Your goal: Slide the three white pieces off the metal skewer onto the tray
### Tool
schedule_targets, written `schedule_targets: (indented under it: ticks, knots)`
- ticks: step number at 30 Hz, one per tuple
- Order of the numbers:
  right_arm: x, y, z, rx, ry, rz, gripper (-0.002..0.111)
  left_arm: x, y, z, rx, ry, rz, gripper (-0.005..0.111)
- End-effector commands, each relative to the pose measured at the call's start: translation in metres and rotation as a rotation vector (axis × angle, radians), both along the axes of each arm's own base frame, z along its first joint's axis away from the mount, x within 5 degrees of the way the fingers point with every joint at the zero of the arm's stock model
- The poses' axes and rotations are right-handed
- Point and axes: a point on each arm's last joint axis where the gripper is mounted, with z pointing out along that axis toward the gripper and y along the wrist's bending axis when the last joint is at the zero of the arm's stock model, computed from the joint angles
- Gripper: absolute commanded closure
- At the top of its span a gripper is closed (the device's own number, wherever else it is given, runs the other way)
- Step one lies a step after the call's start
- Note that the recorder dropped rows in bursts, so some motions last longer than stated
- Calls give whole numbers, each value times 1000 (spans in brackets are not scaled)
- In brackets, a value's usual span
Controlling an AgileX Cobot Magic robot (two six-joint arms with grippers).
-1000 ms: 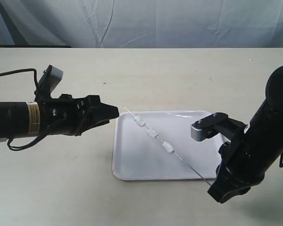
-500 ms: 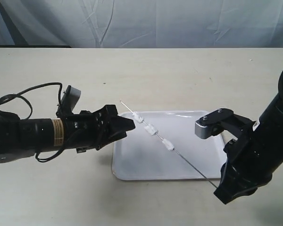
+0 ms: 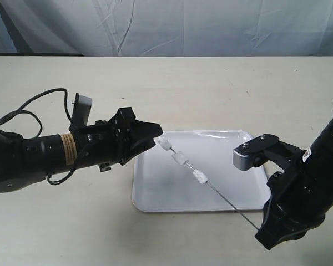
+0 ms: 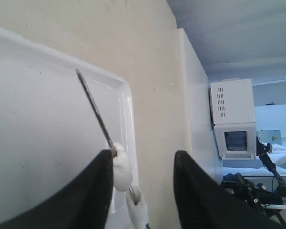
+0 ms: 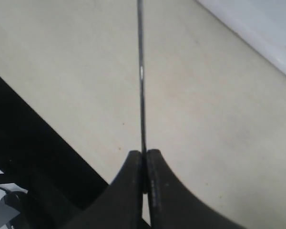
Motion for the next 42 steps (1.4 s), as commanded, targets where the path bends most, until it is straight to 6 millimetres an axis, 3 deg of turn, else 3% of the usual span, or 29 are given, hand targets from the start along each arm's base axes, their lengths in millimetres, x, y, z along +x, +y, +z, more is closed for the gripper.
schedule_targets:
  ticks: [1, 12, 22, 33, 36, 42]
  knots:
    - [-1, 0, 1, 10, -5, -4, 109, 3, -5, -4, -5, 18, -21, 67]
    - [-1, 1, 2, 13, -3, -7, 109, 5, -8, -14, -28, 37, -39, 67]
    - [-2, 0, 2, 11, 0, -4, 109, 9, -28, -13, -51, 7, -100, 67]
    - [-2, 0, 2, 11, 0, -4, 109, 8, -28, -16, -23, 12, -114, 67]
    - [-2, 0, 2, 11, 0, -4, 109, 7, -29, -17, -16, 9, -134, 73]
    - [-2, 0, 2, 11, -2, -5, 109, 5, -29, -17, -9, 2, -152, 94]
